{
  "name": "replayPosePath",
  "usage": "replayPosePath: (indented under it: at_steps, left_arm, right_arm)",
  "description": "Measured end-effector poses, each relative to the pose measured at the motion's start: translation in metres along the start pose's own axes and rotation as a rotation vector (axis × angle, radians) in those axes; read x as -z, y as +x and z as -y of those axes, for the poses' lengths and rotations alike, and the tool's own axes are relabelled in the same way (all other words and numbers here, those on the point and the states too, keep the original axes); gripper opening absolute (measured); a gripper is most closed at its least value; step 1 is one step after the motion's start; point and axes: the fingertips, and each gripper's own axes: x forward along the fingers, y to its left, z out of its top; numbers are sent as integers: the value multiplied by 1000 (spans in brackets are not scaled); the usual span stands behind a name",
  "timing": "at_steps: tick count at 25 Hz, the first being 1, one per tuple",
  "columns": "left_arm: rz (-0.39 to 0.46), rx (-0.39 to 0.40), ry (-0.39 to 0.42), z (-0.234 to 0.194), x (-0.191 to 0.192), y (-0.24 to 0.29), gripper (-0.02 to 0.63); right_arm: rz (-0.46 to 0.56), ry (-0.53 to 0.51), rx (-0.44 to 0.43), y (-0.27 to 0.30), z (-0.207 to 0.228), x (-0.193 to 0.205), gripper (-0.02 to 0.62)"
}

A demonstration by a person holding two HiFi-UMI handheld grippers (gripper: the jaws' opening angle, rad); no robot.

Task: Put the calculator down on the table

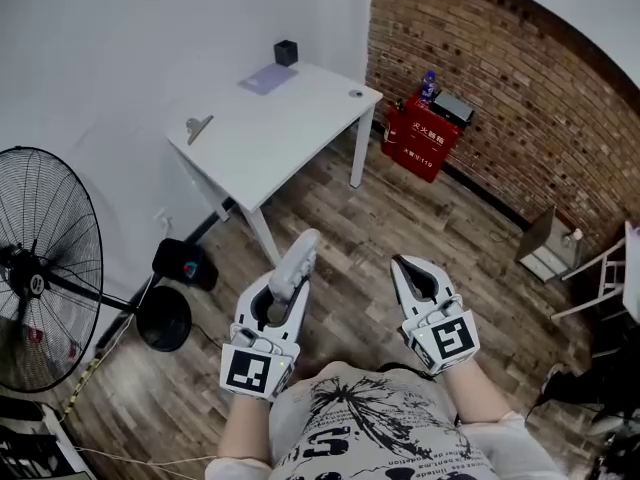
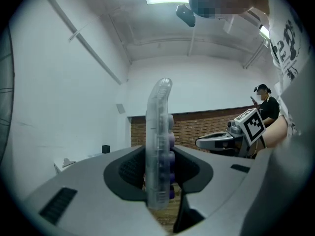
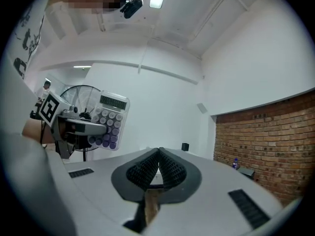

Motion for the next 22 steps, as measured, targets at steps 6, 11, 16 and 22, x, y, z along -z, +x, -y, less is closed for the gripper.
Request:
replayPosePath:
  at_steps: [6, 11, 16, 22]
  left_arm:
    - [14, -27, -48, -21, 5, 37, 140]
    - [-44, -57, -27, -54, 28, 73, 140]
    - [-54, -154, -24, -80, 43, 139, 140]
    - [-56, -301, -39, -109, 39, 245, 140]
  right_arm:
    - [-30, 24, 18, 36, 37, 15, 14]
    - [-41, 40, -32, 93, 63, 31, 15]
    - [-30, 25, -122, 157, 117, 49, 15]
    - [-7, 31, -263, 251, 210, 47, 15]
